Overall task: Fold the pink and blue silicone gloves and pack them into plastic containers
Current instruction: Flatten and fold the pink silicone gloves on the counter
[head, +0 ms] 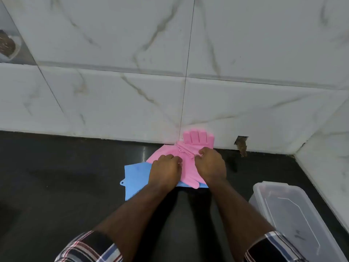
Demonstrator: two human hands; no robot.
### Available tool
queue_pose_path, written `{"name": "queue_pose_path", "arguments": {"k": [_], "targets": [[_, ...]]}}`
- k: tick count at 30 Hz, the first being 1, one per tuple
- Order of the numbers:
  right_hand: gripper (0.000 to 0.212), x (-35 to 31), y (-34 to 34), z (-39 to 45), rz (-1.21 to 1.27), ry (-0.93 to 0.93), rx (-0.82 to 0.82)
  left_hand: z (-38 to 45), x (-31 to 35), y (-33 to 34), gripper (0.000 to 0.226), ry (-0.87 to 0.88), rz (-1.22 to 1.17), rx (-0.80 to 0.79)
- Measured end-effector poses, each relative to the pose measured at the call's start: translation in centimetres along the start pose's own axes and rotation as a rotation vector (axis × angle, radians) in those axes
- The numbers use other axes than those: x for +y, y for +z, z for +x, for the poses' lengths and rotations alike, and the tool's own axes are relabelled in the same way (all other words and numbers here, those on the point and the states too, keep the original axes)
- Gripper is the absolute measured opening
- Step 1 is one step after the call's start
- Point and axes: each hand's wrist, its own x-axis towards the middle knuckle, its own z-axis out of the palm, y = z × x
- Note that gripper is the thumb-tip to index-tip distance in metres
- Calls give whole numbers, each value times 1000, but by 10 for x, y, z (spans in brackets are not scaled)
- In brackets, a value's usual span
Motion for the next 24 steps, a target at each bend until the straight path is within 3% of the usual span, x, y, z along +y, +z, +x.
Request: {"name": "queue_pose_path", "arguments": {"k": [5,8,12,16,20,24], "targets": [[23,-1,8,11,-123,-21,-31,6,-7,6,35,-61,-131,-2],[25,-8,1,16,-124,-72,42,6,-14,6,33,-119,-247,44],[29,-23,-23,7,221,-202,240,7,-24,-1,27,-207,-444,122],[57,-15,-41,-11,443,-134,217,6,-40,-12,24,-334,-564,242],[39,12,-42,-11,351,60,114,2,-43,-18,19,-385,-607,281],[16,39,-33,-9,152,140,-2,-3,-36,-17,15,-374,-535,64]]}}
